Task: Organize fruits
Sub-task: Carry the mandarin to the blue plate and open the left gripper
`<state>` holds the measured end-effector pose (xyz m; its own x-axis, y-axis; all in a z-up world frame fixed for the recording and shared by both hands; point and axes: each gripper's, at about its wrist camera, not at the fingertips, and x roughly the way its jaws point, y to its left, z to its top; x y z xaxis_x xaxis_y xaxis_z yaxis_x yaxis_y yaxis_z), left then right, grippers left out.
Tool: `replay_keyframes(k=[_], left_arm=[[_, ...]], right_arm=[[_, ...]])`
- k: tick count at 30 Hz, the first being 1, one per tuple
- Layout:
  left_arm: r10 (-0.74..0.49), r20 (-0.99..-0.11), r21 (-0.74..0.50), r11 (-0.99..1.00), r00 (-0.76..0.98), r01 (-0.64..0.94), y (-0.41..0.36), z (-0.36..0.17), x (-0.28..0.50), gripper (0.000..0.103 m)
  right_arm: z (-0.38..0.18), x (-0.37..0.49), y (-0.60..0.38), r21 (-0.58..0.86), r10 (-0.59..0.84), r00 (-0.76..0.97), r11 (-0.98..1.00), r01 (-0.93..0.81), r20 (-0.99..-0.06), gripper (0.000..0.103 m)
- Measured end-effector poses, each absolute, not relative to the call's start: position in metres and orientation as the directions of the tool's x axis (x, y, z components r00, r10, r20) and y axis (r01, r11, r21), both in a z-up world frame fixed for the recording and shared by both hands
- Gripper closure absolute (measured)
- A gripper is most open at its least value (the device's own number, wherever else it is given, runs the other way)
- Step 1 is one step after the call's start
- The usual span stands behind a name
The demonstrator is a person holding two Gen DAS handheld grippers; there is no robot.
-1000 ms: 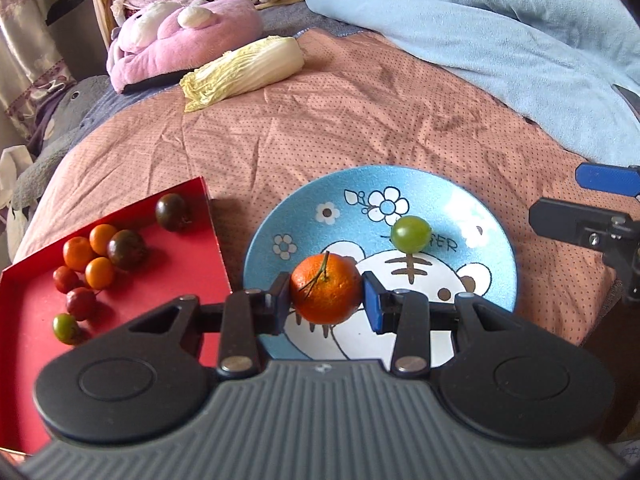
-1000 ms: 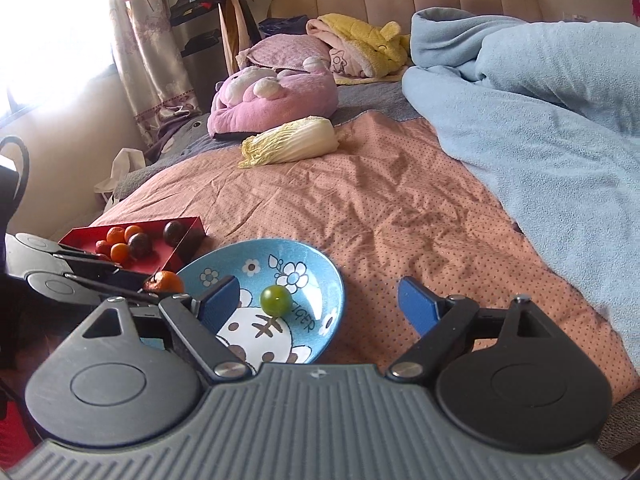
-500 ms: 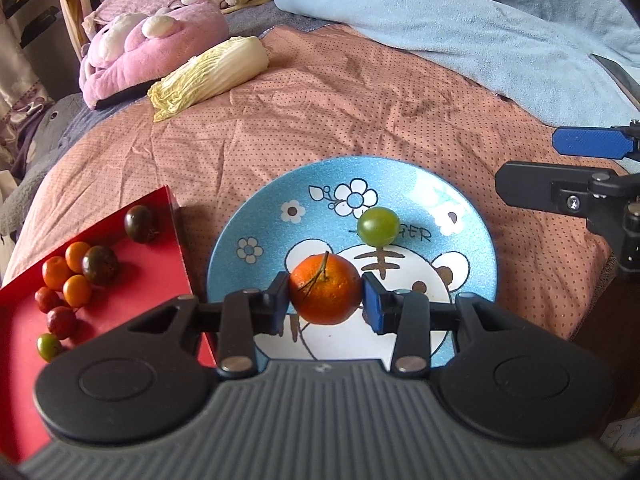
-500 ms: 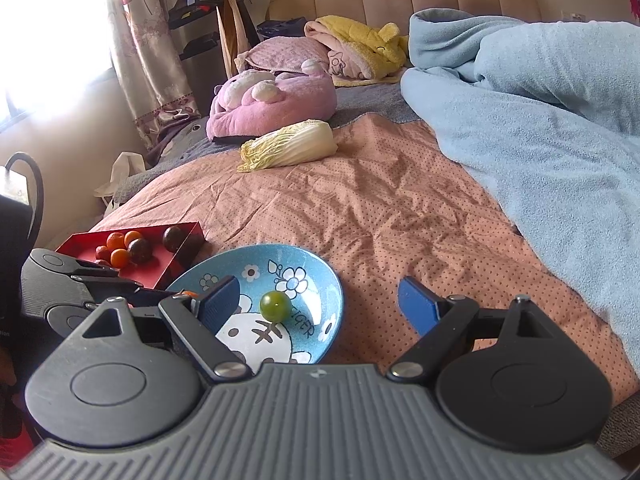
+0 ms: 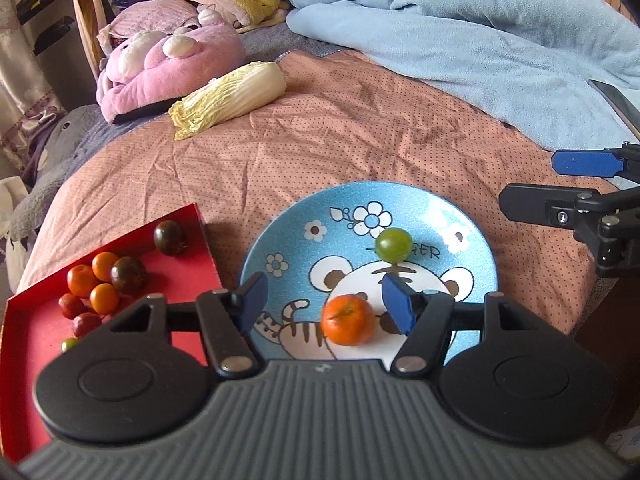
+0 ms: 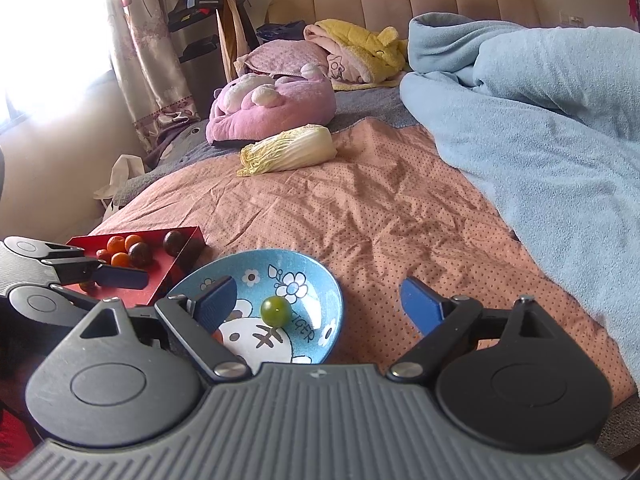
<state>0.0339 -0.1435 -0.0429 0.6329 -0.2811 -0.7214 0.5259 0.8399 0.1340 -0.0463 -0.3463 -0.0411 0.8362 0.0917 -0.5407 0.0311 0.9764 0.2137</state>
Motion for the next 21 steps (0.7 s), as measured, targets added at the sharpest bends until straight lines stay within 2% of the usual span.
replay_keyframes(k=[17,21], left_arm=[[-0.117,-0.703,0.176,0.927,0.702,0.331,-0.035,-0.023,0.056,0.038],[-0.097,-0.713,0.12,0.959,0.694,0.257,-0.009,-0.019,0.064,0.038]], right_arm=[[-0.032,-0.038,-0.312,0.207,0.164,0.826,0.977,-0.059,-0.54,0.009],[-0.031,-0.036,-0.304,0.207,0.177,0.819,0.976,-0.074,-0.545,0.009]])
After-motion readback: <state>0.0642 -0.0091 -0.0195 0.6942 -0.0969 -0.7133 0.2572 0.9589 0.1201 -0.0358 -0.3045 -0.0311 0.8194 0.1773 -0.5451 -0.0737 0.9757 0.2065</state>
